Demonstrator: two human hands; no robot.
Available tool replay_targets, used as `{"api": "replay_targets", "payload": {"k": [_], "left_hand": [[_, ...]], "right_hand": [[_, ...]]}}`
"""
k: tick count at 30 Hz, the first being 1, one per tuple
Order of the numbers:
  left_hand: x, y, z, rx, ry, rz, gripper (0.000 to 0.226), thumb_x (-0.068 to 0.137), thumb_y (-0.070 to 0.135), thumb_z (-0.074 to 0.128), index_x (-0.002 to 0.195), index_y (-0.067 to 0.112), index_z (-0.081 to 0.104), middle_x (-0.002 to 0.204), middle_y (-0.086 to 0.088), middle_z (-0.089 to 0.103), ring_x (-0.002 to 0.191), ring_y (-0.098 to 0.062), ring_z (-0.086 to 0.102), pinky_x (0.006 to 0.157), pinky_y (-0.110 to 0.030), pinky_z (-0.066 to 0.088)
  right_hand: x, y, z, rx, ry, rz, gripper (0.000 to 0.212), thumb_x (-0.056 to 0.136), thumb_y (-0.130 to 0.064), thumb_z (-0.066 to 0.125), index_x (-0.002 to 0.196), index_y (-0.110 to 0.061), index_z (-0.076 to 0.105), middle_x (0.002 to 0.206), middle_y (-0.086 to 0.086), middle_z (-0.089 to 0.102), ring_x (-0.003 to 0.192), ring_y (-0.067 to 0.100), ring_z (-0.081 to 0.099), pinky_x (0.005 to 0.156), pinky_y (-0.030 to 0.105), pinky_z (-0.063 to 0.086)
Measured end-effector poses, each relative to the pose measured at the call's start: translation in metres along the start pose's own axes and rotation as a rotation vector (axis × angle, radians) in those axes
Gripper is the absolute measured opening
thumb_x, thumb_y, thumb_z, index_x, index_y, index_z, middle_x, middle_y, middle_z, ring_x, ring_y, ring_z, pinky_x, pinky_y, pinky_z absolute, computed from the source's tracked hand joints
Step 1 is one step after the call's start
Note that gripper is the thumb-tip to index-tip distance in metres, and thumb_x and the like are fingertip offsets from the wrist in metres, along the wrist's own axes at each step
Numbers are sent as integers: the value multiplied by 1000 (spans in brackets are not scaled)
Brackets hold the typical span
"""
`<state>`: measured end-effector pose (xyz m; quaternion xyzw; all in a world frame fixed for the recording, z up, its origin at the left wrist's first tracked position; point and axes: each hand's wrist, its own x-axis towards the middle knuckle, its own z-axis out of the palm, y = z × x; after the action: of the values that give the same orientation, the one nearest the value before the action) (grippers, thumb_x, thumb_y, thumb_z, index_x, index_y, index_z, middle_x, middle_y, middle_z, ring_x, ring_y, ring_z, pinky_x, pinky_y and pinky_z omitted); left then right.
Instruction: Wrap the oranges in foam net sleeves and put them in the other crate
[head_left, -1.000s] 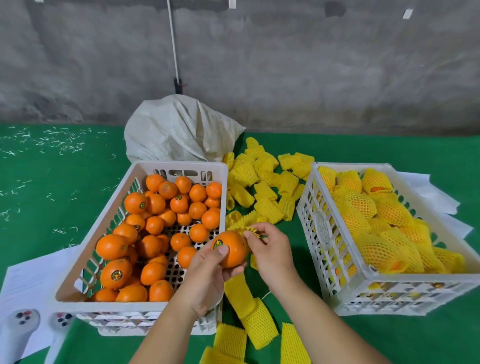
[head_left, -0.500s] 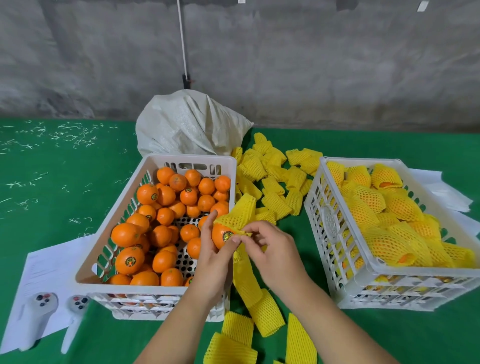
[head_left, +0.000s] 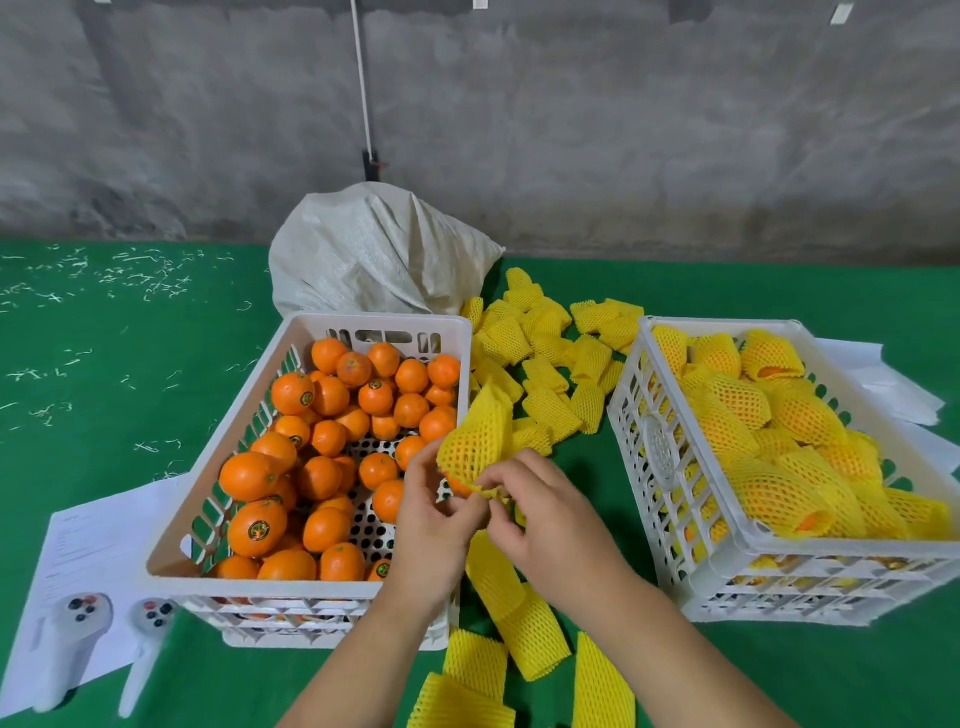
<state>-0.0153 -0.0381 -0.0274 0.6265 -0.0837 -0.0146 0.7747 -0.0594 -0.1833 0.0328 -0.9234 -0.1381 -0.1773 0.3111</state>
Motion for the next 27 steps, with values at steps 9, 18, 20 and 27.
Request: {"api": "replay_targets", "payload": {"k": [9,18,20,27], "left_hand": [[2,2,-7,-90,-181,-87,68,92,30,79,149,39,44,103,-12,61,91,-22,60,80,-32,53],[-2,8,-1,-46,-107,-47,63,80,35,94,129,27,55,111,-11,73,97,-24,70,86,-39,59],[-2,8,-1,-60,-66,-41,54,78,30,92,118,38,56,109,-13,72,95,-26,69,81,-36,58],[-1,5,-9,-13,-213,-10,88,85,11,77,155,46,38,143,-1,60,129,-29,62,104,-46,56]], "right_hand": [[5,6,1,164,155,-8,47,97,1,58,135,-26,64,125,-4,44,115,15,53,86,36,56],[2,2,-3,53,287,-71,28,92,-14,51,106,-8,75,98,1,55,89,20,59,66,33,55],[-4,-6,3,38,238,-144,26,92,-11,54,109,-8,74,99,3,57,94,22,58,73,36,54],[-6,6,10,180,139,166,50,92,-5,65,138,-20,58,134,-11,47,122,7,52,94,33,54]]}}
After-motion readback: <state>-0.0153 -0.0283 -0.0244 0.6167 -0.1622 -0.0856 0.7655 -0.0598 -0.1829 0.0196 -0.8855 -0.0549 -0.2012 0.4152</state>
